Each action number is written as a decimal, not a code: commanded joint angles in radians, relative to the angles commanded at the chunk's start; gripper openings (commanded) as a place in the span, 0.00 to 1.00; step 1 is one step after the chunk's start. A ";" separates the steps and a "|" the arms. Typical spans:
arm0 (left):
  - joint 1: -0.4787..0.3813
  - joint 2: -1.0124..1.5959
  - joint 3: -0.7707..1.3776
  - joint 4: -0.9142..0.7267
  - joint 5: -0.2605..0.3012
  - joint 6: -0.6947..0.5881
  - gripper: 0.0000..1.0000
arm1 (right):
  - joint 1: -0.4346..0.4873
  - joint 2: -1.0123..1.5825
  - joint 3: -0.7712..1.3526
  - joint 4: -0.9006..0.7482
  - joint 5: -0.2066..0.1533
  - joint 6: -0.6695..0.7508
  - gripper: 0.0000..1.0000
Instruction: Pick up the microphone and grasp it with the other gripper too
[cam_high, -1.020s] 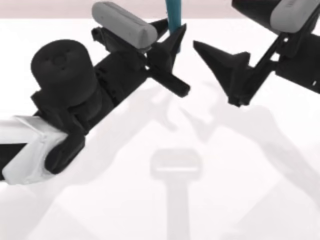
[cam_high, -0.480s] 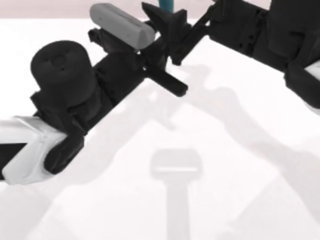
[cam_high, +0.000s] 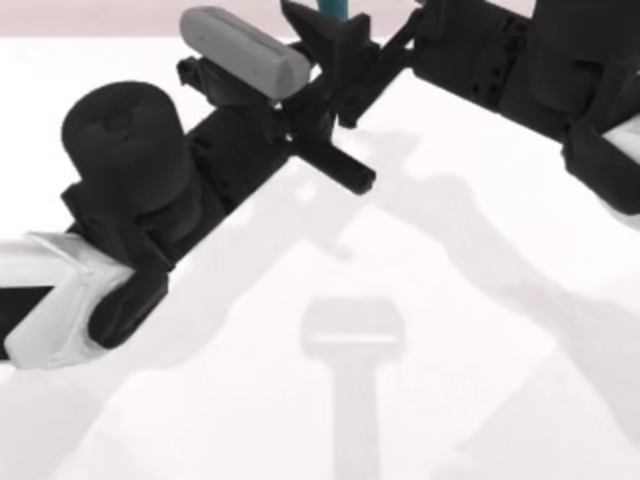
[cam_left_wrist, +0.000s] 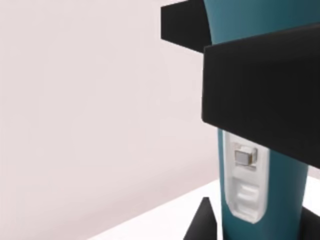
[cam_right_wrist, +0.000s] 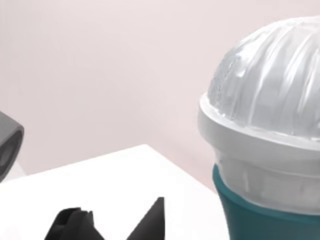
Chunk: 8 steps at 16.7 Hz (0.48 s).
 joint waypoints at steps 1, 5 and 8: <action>0.000 0.000 0.000 0.000 0.000 0.000 0.00 | 0.000 0.000 0.000 0.000 0.000 0.000 0.70; 0.000 0.000 0.000 0.000 0.000 0.000 0.00 | 0.000 0.000 0.000 0.000 0.000 0.000 0.40; 0.000 0.000 0.000 0.000 0.000 0.000 0.00 | 0.000 0.000 0.000 0.000 0.000 0.000 0.17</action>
